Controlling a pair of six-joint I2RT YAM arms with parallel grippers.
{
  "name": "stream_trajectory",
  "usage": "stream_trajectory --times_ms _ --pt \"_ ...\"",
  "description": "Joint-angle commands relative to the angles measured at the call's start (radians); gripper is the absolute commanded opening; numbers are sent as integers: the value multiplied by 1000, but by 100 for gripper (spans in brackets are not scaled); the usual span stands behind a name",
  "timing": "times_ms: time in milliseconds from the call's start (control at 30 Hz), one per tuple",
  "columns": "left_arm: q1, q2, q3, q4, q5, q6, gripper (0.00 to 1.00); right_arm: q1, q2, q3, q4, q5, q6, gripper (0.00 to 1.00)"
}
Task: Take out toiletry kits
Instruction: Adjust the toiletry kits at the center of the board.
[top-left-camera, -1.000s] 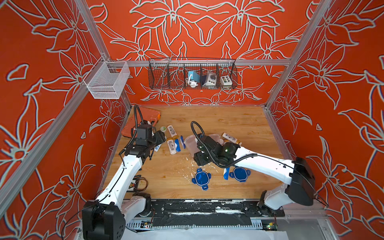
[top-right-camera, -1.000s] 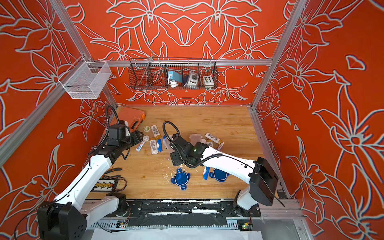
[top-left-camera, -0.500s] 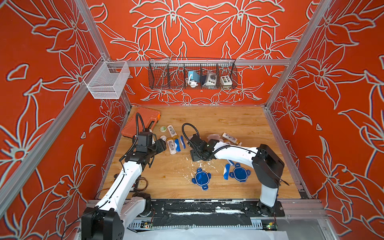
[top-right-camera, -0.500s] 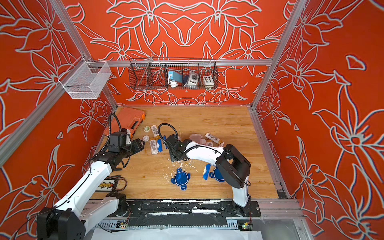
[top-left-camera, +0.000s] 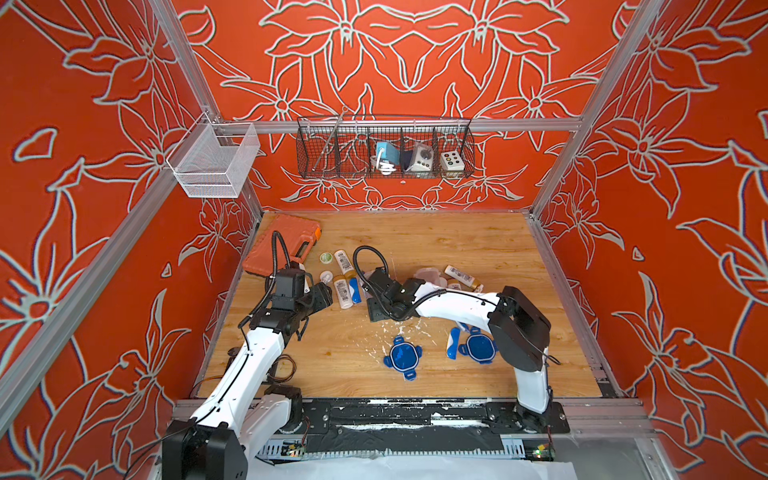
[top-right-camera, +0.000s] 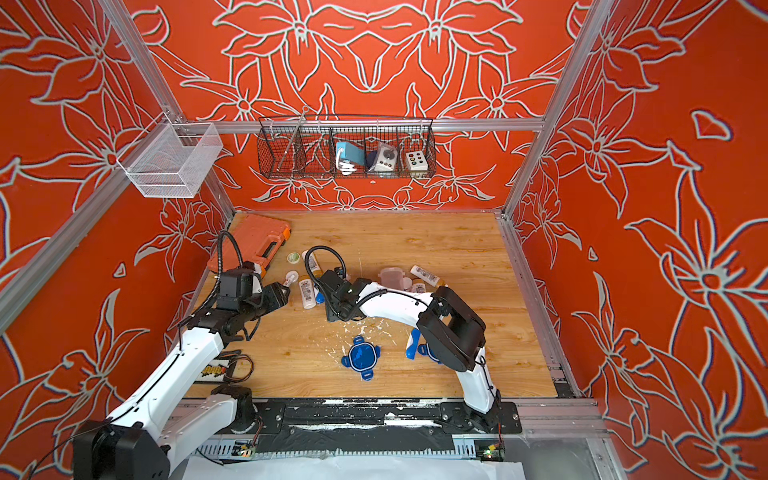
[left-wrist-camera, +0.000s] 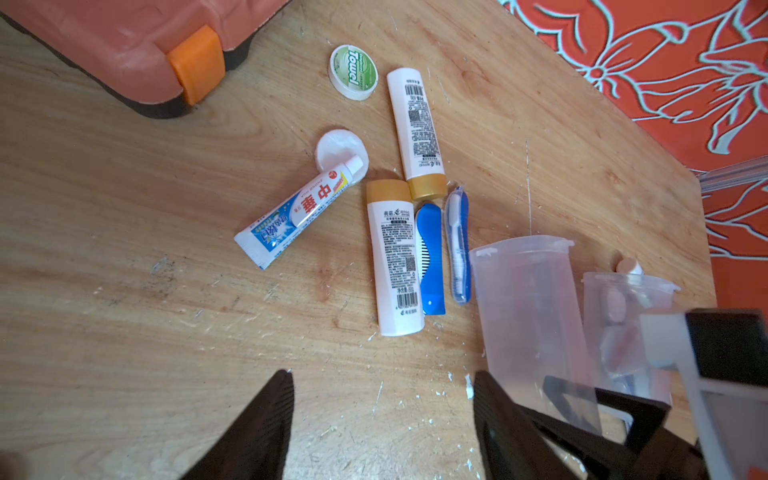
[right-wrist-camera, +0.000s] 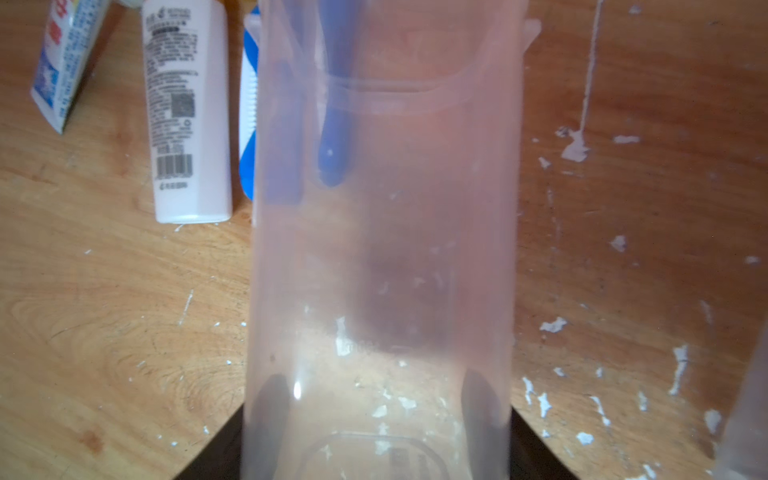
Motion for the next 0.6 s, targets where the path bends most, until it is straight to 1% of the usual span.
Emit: stream_trajectory --times_ms 0,100,200,367,467,567 --pt "2 -9 -2 3 -4 14 65 19 45 16 -39 -69 53 50" --pt "2 -7 -3 5 -7 14 64 24 66 20 -3 -128 48 49" --pt "2 -8 -5 5 -9 14 65 29 75 28 -1 -139 50 47" --pt "2 -6 -5 8 -10 15 64 26 29 23 -34 -61 30 46" --pt "2 -4 -3 9 -8 17 65 17 -9 35 -88 26 10 46" --pt "2 1 -3 12 -3 19 65 0 -34 34 -130 85 7 46"
